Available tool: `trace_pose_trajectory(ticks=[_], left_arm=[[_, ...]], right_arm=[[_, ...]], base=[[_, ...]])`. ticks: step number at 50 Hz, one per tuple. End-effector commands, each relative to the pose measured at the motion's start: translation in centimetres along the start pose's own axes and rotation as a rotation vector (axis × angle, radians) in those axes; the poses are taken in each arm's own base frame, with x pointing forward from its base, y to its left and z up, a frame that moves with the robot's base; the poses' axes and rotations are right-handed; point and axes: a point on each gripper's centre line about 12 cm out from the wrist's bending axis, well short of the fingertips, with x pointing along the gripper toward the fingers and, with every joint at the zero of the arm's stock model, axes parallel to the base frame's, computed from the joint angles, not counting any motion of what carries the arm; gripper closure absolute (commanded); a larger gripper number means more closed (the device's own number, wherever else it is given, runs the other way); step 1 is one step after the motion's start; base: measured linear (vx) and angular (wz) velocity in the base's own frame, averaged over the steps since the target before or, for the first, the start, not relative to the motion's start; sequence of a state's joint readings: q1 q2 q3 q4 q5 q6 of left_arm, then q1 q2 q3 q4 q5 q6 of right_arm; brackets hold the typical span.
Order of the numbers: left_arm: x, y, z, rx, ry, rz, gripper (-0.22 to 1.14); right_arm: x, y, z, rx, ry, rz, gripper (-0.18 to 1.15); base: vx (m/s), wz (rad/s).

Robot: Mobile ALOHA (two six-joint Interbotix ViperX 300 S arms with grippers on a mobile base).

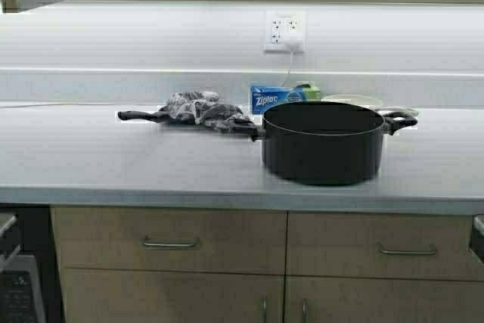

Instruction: Open the cabinet, put the pot inside, then close it

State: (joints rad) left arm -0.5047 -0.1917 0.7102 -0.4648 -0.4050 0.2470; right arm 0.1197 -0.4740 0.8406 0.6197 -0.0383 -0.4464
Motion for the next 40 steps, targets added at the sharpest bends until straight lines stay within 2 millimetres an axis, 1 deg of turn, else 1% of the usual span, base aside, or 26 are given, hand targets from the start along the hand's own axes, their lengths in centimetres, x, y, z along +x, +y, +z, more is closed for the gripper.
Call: trace_pose_trajectory(ticks=[1,4,5,6,8,10,12,16,18,22,27,29,32,40], left_arm=[[-0.7,-1.9,-0.8,-0.069,-0.015,-0.047,0.77],[-1.2,-2.5,-2.1,-0.090,-0.024,-0.067,0.64],[-1.3,-2.7,-2.6,-0.096,-0.031,-0.073,0.59],[-1.5,-2.8,-3.1,-0.099,-0.040,-0.079,0.53],[-1.8,-2.9,-4.1,-0.115,-0.057,-0.086,0.40],[-2.1,-2.6,-5.2,-0.145,-0.074,-0.085,0.27],[-2.3,-2.3,-6.2,-0.180,-0.095,-0.087,0.15],[-2.8,-1.5,-8.7,-0.296,-0.109,-0.091,-0.07],[-2.9,-1.2,-10.0,-0.363,-0.109,-0.096,-0.12],[-3.0,-0.9,-12.4,-0.501,-0.100,-0.121,-0.11],[-2.6,-1.0,-14.3,-0.580,-0.090,-0.158,-0.11],[-2.5,-1.0,-14.8,-0.590,-0.091,-0.166,-0.11],[-2.4,-0.9,-15.4,-0.591,-0.095,-0.168,-0.11],[-2.4,-0.6,-16.8,-0.590,-0.078,-0.156,-0.11]], right_arm=[[-1.0,-0.1,-0.9,0.154,-0.020,-0.008,0.68],[-1.5,0.2,-2.2,0.206,-0.020,-0.005,0.47],[-1.6,0.2,-2.7,0.226,-0.025,-0.005,0.38],[-1.8,0.4,-3.5,0.248,-0.021,-0.002,0.26],[-2.1,0.7,-4.5,0.276,-0.020,0.001,0.12],[-2.3,1.0,-5.6,0.303,-0.016,0.009,-0.01],[-2.6,1.4,-6.5,0.328,-0.017,0.019,-0.07],[-3.1,1.1,-8.7,0.371,-0.048,0.003,-0.07],[-3.5,0.7,-9.4,0.388,-0.079,-0.011,-0.06],[-3.9,-0.1,-10.5,0.407,-0.116,-0.027,-0.06],[-4.0,-0.1,-11.2,0.400,-0.103,-0.014,-0.06],[-4.0,-0.2,-11.5,0.410,-0.096,-0.019,-0.06],[-4.1,-0.6,-12.7,0.431,-0.071,-0.041,-0.06],[-4.0,-1.5,-14.5,0.437,-0.078,-0.086,-0.06]], base=[[0.00,0.00],[0.00,0.00],[0.01,0.01],[0.01,0.01],[0.01,0.01],[0.01,0.01],[0.01,0.01],[0.01,0.01],[0.01,0.00],[0.01,0.01],[0.01,-0.01],[0.01,-0.03],[0.02,-0.03],[0.10,-0.03]])
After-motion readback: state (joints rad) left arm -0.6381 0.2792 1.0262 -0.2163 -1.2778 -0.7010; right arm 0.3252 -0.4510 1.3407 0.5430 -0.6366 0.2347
